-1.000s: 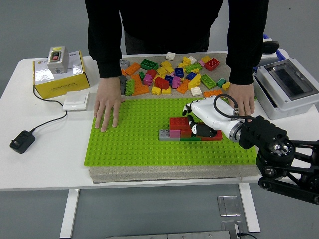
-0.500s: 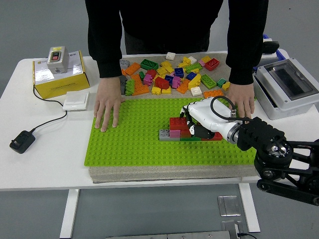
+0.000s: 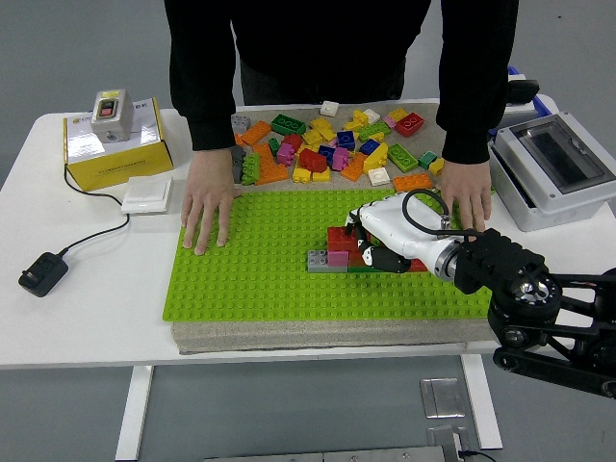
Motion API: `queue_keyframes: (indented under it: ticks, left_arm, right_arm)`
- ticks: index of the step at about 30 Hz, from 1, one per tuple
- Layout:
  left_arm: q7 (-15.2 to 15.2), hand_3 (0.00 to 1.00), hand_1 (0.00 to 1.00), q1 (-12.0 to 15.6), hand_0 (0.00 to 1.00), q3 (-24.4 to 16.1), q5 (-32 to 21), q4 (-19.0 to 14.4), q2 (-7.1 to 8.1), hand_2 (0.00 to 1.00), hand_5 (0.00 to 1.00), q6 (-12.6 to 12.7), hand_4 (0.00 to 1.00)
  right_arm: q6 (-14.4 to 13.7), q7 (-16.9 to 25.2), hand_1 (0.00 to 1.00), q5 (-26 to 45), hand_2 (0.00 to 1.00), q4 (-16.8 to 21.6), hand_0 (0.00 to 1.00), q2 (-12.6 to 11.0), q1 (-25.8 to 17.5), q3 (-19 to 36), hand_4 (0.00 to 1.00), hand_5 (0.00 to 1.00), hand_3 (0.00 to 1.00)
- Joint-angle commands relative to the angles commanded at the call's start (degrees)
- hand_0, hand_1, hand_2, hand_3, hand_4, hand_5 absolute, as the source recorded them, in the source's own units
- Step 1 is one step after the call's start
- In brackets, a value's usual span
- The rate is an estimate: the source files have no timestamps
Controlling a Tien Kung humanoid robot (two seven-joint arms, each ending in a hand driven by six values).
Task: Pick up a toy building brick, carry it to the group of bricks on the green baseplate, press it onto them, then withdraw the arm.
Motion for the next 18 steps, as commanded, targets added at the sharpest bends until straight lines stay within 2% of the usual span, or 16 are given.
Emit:
queue_keyframes:
  ticks: [18]
  left_arm:
    - [-0.2, 0.587, 0.602, 0.0, 0.629, 0.6, -0.7, 0.0, -0.01, 0.430, 0.607, 0.1, 0.135]
  right_arm:
    - [-0.8, 0.6, 0.110, -0.2, 0.665, 0.2, 0.002, -0.1, -0.2, -0.4, 0.002, 0.339, 0.651]
